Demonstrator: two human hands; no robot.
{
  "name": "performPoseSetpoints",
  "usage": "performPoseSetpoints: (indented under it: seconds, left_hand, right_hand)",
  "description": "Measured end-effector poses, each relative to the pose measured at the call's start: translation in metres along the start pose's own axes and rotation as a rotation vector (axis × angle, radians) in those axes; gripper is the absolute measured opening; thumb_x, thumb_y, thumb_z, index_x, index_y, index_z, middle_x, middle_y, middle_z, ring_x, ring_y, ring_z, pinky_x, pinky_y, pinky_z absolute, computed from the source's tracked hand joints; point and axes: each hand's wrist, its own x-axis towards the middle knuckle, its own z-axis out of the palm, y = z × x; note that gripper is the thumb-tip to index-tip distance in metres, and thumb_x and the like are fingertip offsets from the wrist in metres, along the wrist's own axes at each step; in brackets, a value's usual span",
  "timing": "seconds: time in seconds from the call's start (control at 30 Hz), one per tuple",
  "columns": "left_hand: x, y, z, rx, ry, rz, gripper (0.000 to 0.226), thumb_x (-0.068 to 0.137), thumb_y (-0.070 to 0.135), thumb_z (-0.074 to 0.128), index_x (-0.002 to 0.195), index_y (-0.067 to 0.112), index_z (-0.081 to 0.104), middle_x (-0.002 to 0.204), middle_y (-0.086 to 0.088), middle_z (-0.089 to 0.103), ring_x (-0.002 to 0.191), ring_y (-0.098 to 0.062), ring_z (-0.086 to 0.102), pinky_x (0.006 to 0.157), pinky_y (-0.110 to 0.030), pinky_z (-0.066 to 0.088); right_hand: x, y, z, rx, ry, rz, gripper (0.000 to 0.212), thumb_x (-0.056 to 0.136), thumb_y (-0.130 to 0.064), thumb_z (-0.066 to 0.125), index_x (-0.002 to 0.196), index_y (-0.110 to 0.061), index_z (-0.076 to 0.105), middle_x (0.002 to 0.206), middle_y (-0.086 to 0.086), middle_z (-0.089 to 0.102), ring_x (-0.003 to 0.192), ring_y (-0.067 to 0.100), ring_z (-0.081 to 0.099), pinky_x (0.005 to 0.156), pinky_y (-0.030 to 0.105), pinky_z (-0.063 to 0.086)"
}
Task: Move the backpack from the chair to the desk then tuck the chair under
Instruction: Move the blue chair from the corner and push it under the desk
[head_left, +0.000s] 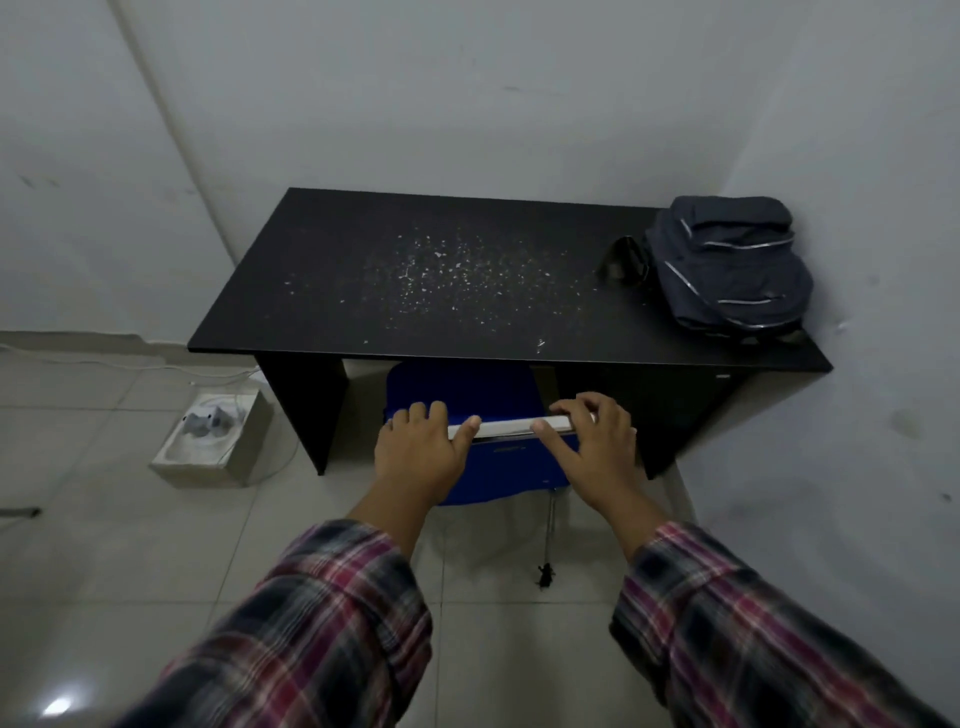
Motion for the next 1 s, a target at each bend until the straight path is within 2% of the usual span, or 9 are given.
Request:
performPoseSetpoints:
  seconds: [0.13, 0.33, 0.57, 0.7, 0.77, 0.83, 0.9, 0.93, 1.0]
  left_hand:
    - [0.016, -0.01, 0.008, -0.103, -0.01, 0.033, 0.06, 0.091, 0.063, 0.025, 0.133, 0.025, 0.046, 0.156, -0.01, 0.029, 0.148, -0.032, 0.015, 0.116, -0.052, 0.022]
    - [0.06, -0.031, -0.002, 0.057, -0.085, 0.177, 0.092, 0.071, 0.083, -0.008, 0.149, 0.041, 0.017, 0.164, -0.001, -0.002, 0.151, -0.027, -0.006, 0.117, -0.061, 0.012]
    - [0.123, -0.064, -0.011, 0.125, -0.144, 0.104, 0.084, 0.072, 0.081, -0.004, 0.147, 0.047, 0.011, 0.164, -0.002, -0.006, 0.15, -0.03, -0.009, 0.116, -0.064, 0.009]
    - [0.148, -0.079, -0.013, 0.121, -0.156, 0.091, 0.083, 0.071, 0.081, -0.005, 0.146, 0.048, 0.013, 0.164, -0.002, -0.005, 0.15, -0.031, -0.009, 0.115, -0.065, 0.01]
    - [0.158, -0.083, -0.015, 0.104, -0.157, 0.085, 0.082, 0.073, 0.081, -0.002, 0.145, 0.047, 0.017, 0.164, -0.004, -0.002, 0.15, -0.032, -0.007, 0.115, -0.064, 0.01]
    - [0.162, -0.081, -0.015, 0.078, -0.155, 0.106, 0.082, 0.075, 0.08, 0.0, 0.14, 0.04, 0.031, 0.161, -0.009, 0.015, 0.149, -0.035, 0.008, 0.114, -0.059, 0.018]
    - [0.157, -0.075, -0.012, 0.05, -0.125, 0.137, 0.09, 0.072, 0.081, -0.004, 0.123, 0.026, 0.046, 0.134, -0.014, 0.049, 0.127, -0.038, 0.045, 0.096, -0.048, 0.041]
    - [0.151, -0.074, -0.01, 0.037, -0.096, 0.138, 0.089, 0.072, 0.08, -0.003, 0.115, 0.021, 0.048, 0.117, -0.013, 0.056, 0.111, -0.035, 0.054, 0.082, -0.042, 0.046]
    - [0.144, -0.078, -0.009, 0.027, -0.056, 0.138, 0.08, 0.074, 0.077, 0.003, 0.107, 0.019, 0.048, 0.104, -0.01, 0.059, 0.096, -0.03, 0.059, 0.069, -0.038, 0.046]
  right_hand:
    - [0.015, 0.002, 0.002, 0.002, -0.031, 0.007, 0.07, 0.075, -0.081, 0.023, 0.119, -0.037, 0.056, 0.134, 0.0, 0.04, 0.127, 0.024, 0.033, 0.107, 0.056, 0.031]
    - [0.049, -0.005, 0.015, 0.018, 0.002, 0.024, 0.069, 0.075, -0.081, 0.021, 0.114, -0.037, 0.058, 0.117, -0.002, 0.041, 0.117, 0.021, 0.036, 0.104, 0.056, 0.035]
    - [0.108, -0.034, 0.045, 0.028, -0.015, 0.078, 0.056, 0.08, -0.078, 0.03, 0.112, -0.041, 0.054, 0.116, -0.002, 0.039, 0.119, 0.022, 0.034, 0.107, 0.057, 0.03]
    - [0.126, -0.047, 0.058, 0.004, 0.004, 0.089, 0.059, 0.079, -0.08, 0.023, 0.112, -0.041, 0.052, 0.118, -0.001, 0.04, 0.121, 0.023, 0.034, 0.106, 0.056, 0.032]
    - [0.136, -0.051, 0.06, -0.021, 0.011, 0.085, 0.059, 0.079, -0.081, 0.022, 0.111, -0.041, 0.052, 0.116, -0.001, 0.041, 0.118, 0.023, 0.036, 0.106, 0.058, 0.031]
    - [0.144, -0.047, 0.058, -0.078, -0.007, 0.073, 0.056, 0.08, -0.08, 0.023, 0.109, -0.041, 0.051, 0.115, 0.0, 0.042, 0.117, 0.024, 0.037, 0.111, 0.063, 0.022]
    - [0.146, -0.041, 0.055, -0.129, -0.024, 0.046, 0.057, 0.081, -0.08, 0.022, 0.107, -0.038, 0.052, 0.113, 0.001, 0.044, 0.113, 0.026, 0.039, 0.11, 0.06, 0.025]
    - [0.144, -0.039, 0.053, -0.154, -0.026, 0.021, 0.06, 0.08, -0.08, 0.02, 0.106, -0.037, 0.052, 0.111, 0.001, 0.045, 0.108, 0.026, 0.042, 0.105, 0.054, 0.034]
    - [0.14, -0.042, 0.051, -0.215, -0.025, -0.031, 0.065, 0.08, -0.081, 0.013, 0.106, -0.036, 0.051, 0.107, 0.001, 0.045, 0.101, 0.023, 0.043, 0.09, 0.041, 0.04]
